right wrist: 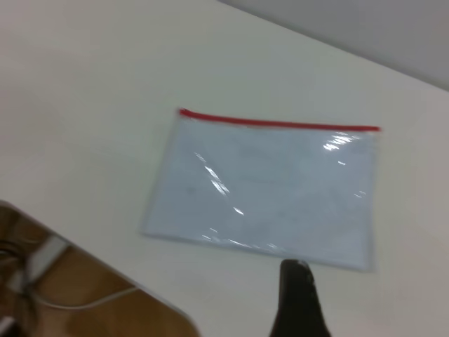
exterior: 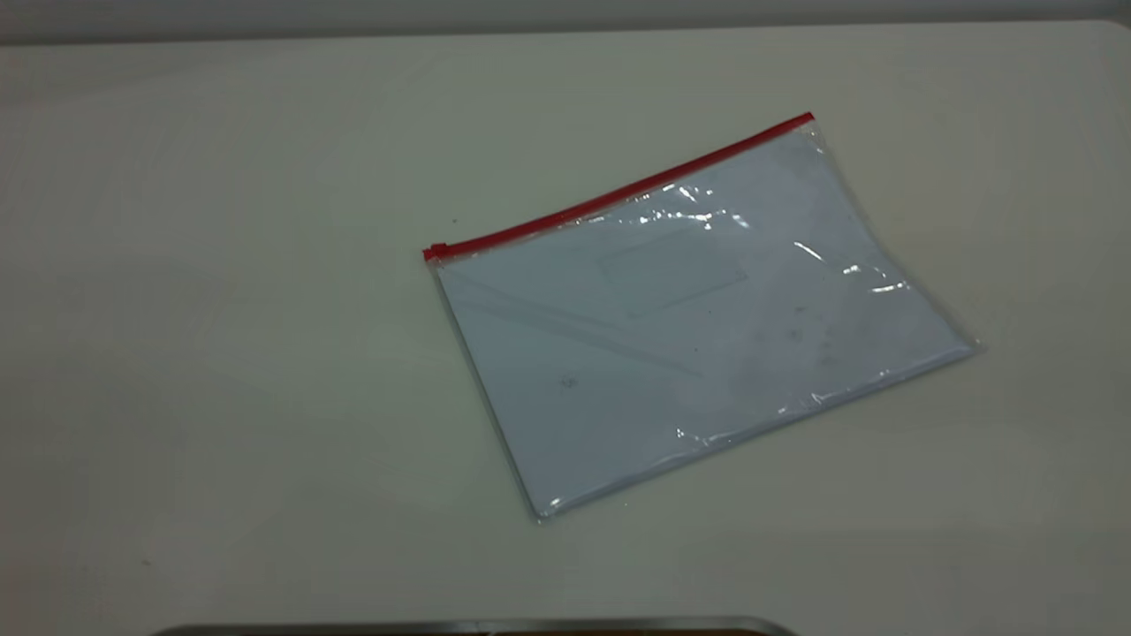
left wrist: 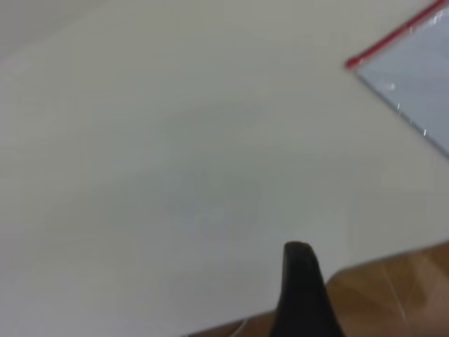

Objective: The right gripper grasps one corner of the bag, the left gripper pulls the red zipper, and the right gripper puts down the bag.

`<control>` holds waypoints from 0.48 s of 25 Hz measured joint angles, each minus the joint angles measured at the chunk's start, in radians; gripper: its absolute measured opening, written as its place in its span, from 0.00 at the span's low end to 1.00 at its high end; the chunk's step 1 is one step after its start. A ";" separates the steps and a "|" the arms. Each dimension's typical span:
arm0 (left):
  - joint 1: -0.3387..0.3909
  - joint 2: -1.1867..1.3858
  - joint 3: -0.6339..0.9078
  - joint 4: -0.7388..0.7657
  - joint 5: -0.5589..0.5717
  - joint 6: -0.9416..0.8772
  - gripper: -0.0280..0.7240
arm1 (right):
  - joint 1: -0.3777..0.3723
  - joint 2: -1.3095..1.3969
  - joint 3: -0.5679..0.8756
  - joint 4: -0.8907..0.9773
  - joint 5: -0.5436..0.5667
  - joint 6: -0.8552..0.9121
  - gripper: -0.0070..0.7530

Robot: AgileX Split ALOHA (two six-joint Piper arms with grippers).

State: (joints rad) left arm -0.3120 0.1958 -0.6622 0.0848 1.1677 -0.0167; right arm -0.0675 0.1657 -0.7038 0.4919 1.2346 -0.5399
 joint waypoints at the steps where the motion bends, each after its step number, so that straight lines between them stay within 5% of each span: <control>1: 0.000 -0.002 0.015 0.000 0.000 0.000 0.82 | 0.000 -0.030 0.019 -0.022 0.000 0.010 0.75; 12: 0.000 -0.003 0.130 0.000 0.000 0.000 0.82 | 0.000 -0.182 0.188 -0.298 -0.084 0.224 0.75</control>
State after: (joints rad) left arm -0.3120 0.1924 -0.5319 0.0848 1.1677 -0.0167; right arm -0.0675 -0.0162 -0.5160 0.1941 1.1502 -0.3154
